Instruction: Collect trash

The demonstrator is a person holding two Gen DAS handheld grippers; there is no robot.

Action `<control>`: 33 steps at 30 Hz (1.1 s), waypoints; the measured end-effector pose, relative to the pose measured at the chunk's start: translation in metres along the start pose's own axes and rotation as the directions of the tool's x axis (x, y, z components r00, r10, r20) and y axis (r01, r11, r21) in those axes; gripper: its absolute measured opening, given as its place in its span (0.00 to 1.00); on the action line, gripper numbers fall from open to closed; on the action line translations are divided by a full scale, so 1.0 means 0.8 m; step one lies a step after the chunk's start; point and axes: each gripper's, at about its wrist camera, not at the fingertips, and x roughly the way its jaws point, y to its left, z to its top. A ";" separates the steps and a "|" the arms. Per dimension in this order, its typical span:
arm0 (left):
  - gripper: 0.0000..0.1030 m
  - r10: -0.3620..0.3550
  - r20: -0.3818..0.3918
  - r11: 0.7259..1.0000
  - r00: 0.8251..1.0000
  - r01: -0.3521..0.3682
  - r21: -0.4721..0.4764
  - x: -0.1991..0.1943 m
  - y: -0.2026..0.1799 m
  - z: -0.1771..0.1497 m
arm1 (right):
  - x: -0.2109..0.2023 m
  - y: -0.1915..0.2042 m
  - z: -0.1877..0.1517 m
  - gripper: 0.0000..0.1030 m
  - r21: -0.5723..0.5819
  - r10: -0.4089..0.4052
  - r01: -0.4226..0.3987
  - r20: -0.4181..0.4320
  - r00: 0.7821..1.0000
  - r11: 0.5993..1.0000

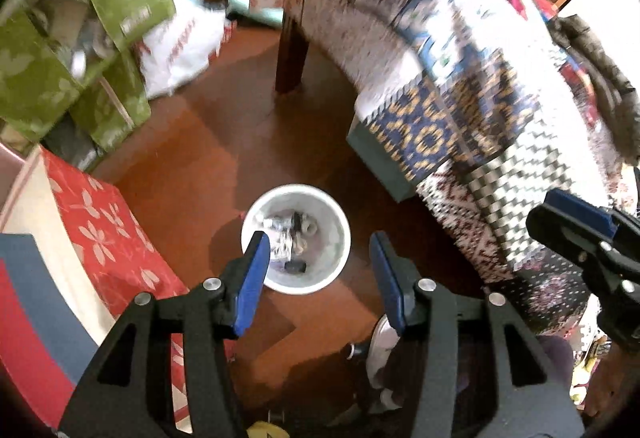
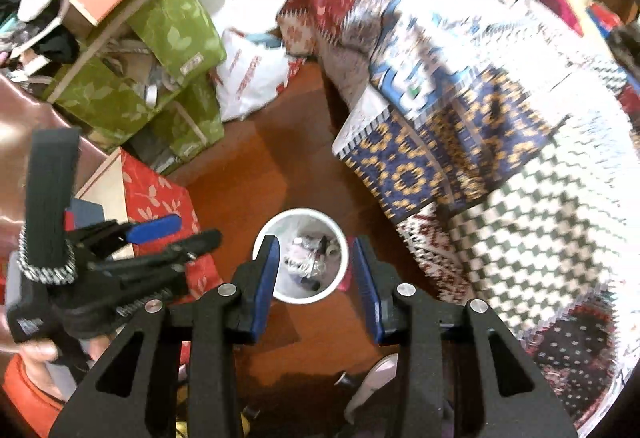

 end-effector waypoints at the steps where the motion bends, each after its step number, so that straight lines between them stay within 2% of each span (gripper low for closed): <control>1: 0.49 0.001 0.034 1.000 0.999 -0.001 0.009 -0.020 -0.004 -0.001 | -0.016 0.001 -0.004 0.34 -0.006 -0.012 0.012 0.029 1.000 1.000; 4: 0.49 -0.034 0.136 0.999 0.990 0.029 0.041 -0.085 -0.019 -0.006 | -0.066 0.007 -0.017 0.34 -0.022 -0.046 0.049 0.125 0.991 0.999; 5: 0.49 -0.045 0.160 0.998 0.986 0.038 0.050 -0.100 -0.020 -0.006 | -0.093 0.010 -0.024 0.34 -0.024 -0.065 0.070 0.177 0.982 0.997; 8: 0.49 -0.077 0.275 0.994 0.958 0.053 0.094 -0.169 -0.039 -0.017 | -0.153 0.016 -0.043 0.34 -0.015 -0.122 0.132 0.288 0.950 0.991; 11: 0.49 -0.113 0.394 0.987 0.912 0.060 0.146 -0.238 -0.061 -0.038 | -0.220 0.024 -0.069 0.34 0.026 -0.166 0.170 0.401 0.901 0.985; 13: 0.49 -0.161 0.458 0.979 0.874 0.084 0.184 -0.282 -0.075 -0.059 | -0.252 0.025 -0.085 0.34 0.059 -0.192 0.186 0.453 0.870 0.981; 17: 0.49 -0.255 0.550 0.955 0.795 0.120 0.270 -0.351 -0.100 -0.107 | -0.323 0.034 -0.134 0.34 0.138 -0.242 0.199 0.558 0.794 0.970; 18: 0.49 -0.269 0.562 0.950 0.782 0.122 0.286 -0.360 -0.105 -0.117 | -0.336 0.036 -0.143 0.34 0.152 -0.252 0.200 0.579 0.775 0.968; 20: 0.49 -0.314 0.595 0.932 0.740 0.120 0.342 -0.389 -0.117 -0.148 | -0.363 0.044 -0.167 0.34 0.189 -0.287 0.215 0.624 0.727 0.958; 21: 0.49 -0.326 0.602 0.926 0.729 0.118 0.358 -0.395 -0.121 -0.155 | -0.374 0.047 -0.178 0.34 0.206 -0.301 0.220 0.641 0.706 0.954; 23: 0.49 -0.360 0.626 0.906 0.691 0.101 0.410 -0.417 -0.131 -0.185 | -0.395 0.054 -0.201 0.34 0.250 -0.343 0.234 0.672 0.656 0.939; 25: 0.49 -0.380 0.644 0.895 0.664 0.088 0.438 -0.428 -0.136 -0.207 | -0.408 0.061 -0.218 0.34 0.293 -0.378 0.239 0.690 0.617 0.926; 27: 0.49 -0.400 0.648 0.884 0.648 0.086 0.459 -0.438 -0.138 -0.227 | -0.414 0.065 -0.231 0.34 0.327 -0.404 0.239 0.695 0.595 0.915; 29: 0.52 -0.412 0.648 0.876 0.640 0.083 0.475 -0.444 -0.138 -0.243 | -0.417 0.072 -0.246 0.42 0.355 -0.430 0.245 0.692 0.581 0.902; 31: 0.67 -0.413 0.664 0.872 0.623 0.060 0.486 -0.448 -0.137 -0.261 | -0.417 0.078 -0.255 0.66 0.374 -0.449 0.251 0.690 0.568 0.893; 33: 0.78 -0.417 0.679 0.869 0.604 0.048 0.492 -0.451 -0.134 -0.275 | -0.420 0.085 -0.263 0.75 0.386 -0.467 0.265 0.693 0.549 0.884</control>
